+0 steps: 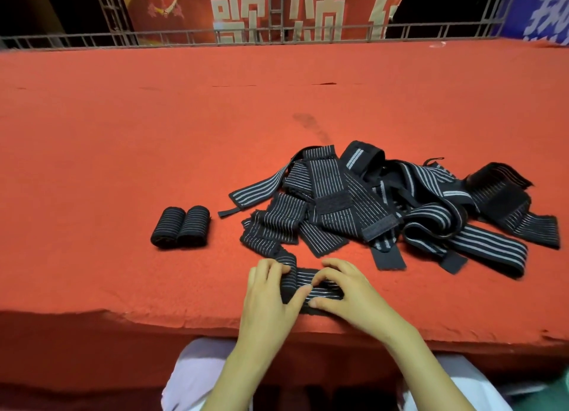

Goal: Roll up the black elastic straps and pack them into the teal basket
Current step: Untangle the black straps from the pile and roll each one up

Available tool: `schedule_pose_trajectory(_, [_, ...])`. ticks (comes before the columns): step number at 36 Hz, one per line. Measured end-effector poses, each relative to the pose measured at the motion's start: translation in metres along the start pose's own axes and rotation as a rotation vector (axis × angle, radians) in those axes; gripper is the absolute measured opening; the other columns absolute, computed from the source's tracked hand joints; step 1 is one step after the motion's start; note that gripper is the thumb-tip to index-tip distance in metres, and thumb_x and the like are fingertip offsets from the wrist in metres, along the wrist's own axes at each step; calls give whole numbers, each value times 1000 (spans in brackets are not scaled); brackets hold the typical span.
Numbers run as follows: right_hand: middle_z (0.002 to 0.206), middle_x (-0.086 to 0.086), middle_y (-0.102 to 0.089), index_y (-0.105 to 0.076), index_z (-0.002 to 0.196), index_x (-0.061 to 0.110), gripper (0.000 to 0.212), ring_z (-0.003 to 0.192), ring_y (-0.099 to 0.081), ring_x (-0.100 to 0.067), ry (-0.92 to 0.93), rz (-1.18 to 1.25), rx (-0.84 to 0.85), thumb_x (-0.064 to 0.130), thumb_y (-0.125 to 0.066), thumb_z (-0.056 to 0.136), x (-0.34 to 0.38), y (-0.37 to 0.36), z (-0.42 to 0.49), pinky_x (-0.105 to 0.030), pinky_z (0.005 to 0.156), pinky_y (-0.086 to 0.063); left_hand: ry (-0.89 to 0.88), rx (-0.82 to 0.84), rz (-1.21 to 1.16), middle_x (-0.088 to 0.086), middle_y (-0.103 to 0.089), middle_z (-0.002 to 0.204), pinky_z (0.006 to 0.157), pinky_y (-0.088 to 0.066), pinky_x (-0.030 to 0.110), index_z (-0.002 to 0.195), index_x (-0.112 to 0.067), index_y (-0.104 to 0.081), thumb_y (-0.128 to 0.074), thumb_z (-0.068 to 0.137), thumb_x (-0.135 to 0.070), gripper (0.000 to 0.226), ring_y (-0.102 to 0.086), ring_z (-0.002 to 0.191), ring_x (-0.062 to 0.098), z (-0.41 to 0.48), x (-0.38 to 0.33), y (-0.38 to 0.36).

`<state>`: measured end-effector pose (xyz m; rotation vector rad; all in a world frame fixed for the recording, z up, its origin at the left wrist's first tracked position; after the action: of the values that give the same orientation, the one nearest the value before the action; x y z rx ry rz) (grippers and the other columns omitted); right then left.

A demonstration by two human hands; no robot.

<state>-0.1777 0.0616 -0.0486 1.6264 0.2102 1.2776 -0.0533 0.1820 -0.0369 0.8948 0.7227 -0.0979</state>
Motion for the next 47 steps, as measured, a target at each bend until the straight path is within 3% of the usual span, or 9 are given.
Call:
schedule_pose_trajectory(4, [133, 11, -43, -58, 92, 41, 25, 129, -33, -5, -11, 49, -9, 39, -77, 76, -7, 6, -5, -28, 111, -26, -21, 49, -77, -15, -50, 98, 87, -28, 7, 97, -17, -67, -40, 89, -42, 38, -43, 93, 5, 3, -1, 0])
schedule_pose_trajectory(10, [133, 12, -44, -53, 87, 47, 31, 128, -35, -4, -21, 100, -41, 33, -78, 76, -10, 6, -9, -18, 104, -23, 109, 119, -262, -12, -53, 90, 69, -35, 5, 90, -23, -68, -67, 82, -6, 18, -49, 77, -8, 12, 4, 7])
schedule_pose_trajectory(17, [129, 16, -40, -56, 101, 35, 34, 126, -34, -1, -45, 100, -80, 33, -78, 76, -10, 5, -12, -7, 98, -20, 379, 199, -356, -8, -54, 86, 62, -40, 12, 97, -26, -50, -75, 78, -21, 32, -50, 70, 2, 10, 12, 3])
schedule_pose_trajectory(23, [127, 16, -38, -57, 96, 32, 27, 125, -33, -3, -95, 122, -112, 27, -76, 78, -11, 6, -13, -5, 96, -22, 322, 182, -176, -4, -55, 94, 78, -47, 37, 100, -28, -43, -71, 75, -31, 37, -58, 84, 19, 12, 1, -4])
schedule_pose_trajectory(30, [121, 14, -42, -58, 89, 32, 23, 120, -37, -3, -120, 153, -132, 19, -75, 80, -13, 13, -19, 8, 85, -19, 94, 80, -94, -7, -43, 100, 80, -31, 18, 100, -16, -52, -72, 69, -15, 37, -48, 98, 15, 10, -21, -18])
schedule_pose_trajectory(34, [113, 10, -49, -63, 86, 26, 18, 113, -46, -8, -149, 151, -194, 12, -72, 81, -20, 19, -23, 3, 86, -25, 15, 99, -116, -12, -41, 100, 83, -27, 11, 101, -18, -57, -77, 68, -24, 39, -44, 101, 11, 12, -24, -24])
schedule_pose_trajectory(39, [92, 10, -56, -65, 87, 23, 8, 97, -54, -15, -233, 108, -290, 16, -62, 89, -24, 29, -27, -29, 91, -40, 20, 264, -305, -24, -46, 104, 92, -28, 7, 100, -35, -69, -52, 79, -60, 37, -42, 107, 0, 10, -34, -29])
schedule_pose_trajectory(43, [98, -1, -62, -66, 100, 19, 19, 102, -53, -22, -291, 42, -218, 32, -52, 96, -23, 28, -24, -32, 89, -38, 31, 291, -424, -20, -62, 105, 93, -35, 12, 99, -28, -71, -53, 90, -21, 21, -54, 103, -3, 13, -39, -30])
schedule_pose_trajectory(47, [92, 6, -56, -62, 110, 18, 31, 95, -52, -16, -313, 60, -180, 43, -53, 94, -17, 30, -20, -27, 84, -39, 243, 251, -628, -4, -65, 107, 76, -45, 13, 99, -29, -65, -65, 79, 8, 42, -59, 82, -2, 16, -27, -29])
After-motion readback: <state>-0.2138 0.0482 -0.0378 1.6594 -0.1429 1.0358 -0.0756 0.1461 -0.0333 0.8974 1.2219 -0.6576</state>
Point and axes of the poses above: each hand's wrist, its own z-axis towards the middle knuckle, its own y-axis out of the back of the hand, x = y × z, the point moved 2 cm from there along z, towards the middle knuckle
